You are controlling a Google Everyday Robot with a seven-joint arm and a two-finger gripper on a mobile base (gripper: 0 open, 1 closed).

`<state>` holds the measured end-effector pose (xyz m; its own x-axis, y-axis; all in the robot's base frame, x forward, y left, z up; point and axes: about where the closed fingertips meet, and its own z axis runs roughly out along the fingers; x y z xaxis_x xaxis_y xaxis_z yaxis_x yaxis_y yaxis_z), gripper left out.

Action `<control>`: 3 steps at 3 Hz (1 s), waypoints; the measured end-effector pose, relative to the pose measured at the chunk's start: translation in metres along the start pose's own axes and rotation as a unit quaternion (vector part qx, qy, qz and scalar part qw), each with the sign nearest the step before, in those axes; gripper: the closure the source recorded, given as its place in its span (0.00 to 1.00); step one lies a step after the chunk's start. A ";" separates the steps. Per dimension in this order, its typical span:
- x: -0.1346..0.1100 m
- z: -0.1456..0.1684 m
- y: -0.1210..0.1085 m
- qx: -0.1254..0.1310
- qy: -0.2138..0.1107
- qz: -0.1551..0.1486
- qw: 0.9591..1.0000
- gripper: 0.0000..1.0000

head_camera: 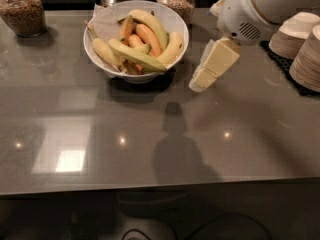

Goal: Pick banana from white bowl

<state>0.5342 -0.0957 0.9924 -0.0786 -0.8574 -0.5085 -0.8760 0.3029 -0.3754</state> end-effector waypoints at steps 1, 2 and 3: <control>-0.034 0.028 -0.019 0.021 -0.015 0.029 0.999 0.00; -0.068 0.063 -0.028 0.012 -0.030 0.044 0.999 0.00; -0.090 0.115 -0.027 -0.031 -0.045 0.059 0.997 0.00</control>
Offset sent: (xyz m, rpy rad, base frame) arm 0.0970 0.1242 -0.0169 0.1416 0.0291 -0.0618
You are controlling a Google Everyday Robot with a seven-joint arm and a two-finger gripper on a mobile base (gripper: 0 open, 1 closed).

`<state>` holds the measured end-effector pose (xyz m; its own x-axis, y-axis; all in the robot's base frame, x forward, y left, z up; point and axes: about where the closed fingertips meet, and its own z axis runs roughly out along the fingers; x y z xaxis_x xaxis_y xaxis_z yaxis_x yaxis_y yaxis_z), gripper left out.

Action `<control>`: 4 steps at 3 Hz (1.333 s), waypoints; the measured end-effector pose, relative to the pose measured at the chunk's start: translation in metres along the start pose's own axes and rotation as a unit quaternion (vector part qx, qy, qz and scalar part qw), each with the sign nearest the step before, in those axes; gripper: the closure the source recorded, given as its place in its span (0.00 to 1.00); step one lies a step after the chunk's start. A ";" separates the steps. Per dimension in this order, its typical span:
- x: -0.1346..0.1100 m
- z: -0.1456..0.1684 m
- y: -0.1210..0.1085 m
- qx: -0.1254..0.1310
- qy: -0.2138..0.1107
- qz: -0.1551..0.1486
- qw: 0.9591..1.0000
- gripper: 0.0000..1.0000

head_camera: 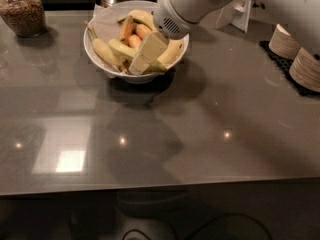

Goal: Pick banana from white bowl

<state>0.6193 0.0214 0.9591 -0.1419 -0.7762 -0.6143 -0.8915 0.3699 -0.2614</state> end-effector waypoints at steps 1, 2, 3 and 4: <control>-0.002 0.028 0.004 -0.026 -0.003 0.003 1.000 0.00; 0.002 0.045 0.008 -0.043 -0.001 0.004 0.999 0.03; 0.005 0.055 0.008 -0.051 0.000 0.006 0.999 0.19; 0.005 0.055 0.008 -0.052 0.000 0.006 0.999 0.42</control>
Offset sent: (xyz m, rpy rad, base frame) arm 0.0184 0.0295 -0.0559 0.0249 0.1036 0.0617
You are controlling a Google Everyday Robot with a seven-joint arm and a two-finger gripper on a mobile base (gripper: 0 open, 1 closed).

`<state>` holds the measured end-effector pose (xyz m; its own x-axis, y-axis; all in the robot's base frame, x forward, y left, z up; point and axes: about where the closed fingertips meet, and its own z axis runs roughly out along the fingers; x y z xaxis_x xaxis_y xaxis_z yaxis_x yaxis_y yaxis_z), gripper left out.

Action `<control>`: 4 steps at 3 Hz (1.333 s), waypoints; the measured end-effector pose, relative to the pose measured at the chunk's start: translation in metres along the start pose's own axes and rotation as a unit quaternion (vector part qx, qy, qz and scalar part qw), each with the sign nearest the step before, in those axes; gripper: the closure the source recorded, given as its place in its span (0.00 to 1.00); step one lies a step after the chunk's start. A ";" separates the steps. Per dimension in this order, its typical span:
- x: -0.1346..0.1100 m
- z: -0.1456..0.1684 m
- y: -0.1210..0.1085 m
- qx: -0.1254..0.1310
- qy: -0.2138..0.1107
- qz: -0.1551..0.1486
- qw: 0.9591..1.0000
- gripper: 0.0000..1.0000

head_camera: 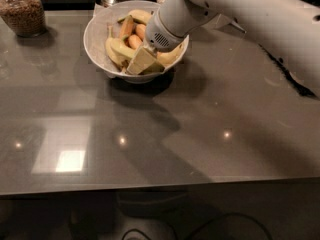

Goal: Pick banana from white bowl

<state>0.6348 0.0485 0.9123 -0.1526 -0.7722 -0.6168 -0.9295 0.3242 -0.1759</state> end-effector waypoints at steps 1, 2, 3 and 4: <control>0.000 0.000 0.000 0.000 0.000 0.000 1.000 0.66; 0.001 -0.001 0.000 0.003 0.002 -0.005 1.000 0.88; 0.003 -0.006 0.000 0.009 0.002 -0.013 1.000 1.00; 0.003 -0.017 -0.001 0.017 -0.002 -0.023 1.000 1.00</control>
Offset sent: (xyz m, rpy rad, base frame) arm 0.0010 -0.0071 0.0038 -0.0217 -0.0349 0.0009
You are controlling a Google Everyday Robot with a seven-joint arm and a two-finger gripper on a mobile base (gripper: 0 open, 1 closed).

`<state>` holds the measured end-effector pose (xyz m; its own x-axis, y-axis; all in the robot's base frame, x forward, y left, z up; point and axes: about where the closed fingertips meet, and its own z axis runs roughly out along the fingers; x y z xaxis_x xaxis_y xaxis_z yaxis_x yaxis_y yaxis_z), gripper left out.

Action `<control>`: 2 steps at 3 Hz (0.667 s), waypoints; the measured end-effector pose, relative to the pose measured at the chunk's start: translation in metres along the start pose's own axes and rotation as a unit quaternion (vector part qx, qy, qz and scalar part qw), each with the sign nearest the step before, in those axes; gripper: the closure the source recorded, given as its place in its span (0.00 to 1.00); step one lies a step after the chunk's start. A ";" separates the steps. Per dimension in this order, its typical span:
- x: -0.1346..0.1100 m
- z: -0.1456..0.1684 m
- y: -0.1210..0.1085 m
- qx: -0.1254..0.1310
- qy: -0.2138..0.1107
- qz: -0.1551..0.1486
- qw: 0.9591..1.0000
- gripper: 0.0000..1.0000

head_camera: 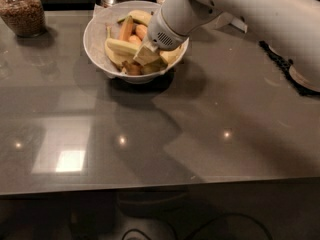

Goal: Pick banana from white bowl

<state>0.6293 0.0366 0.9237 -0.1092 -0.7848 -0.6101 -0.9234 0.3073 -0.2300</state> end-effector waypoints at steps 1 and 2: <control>0.001 -0.013 -0.002 0.011 -0.006 -0.006 1.000 1.00; 0.002 -0.025 -0.004 0.022 -0.013 -0.008 1.000 1.00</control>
Offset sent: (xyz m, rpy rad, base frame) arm -0.0064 -0.0302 0.0301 0.0253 -0.0797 -0.0228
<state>0.6241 0.0201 0.9421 -0.0847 -0.7759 -0.6252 -0.9081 0.3184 -0.2721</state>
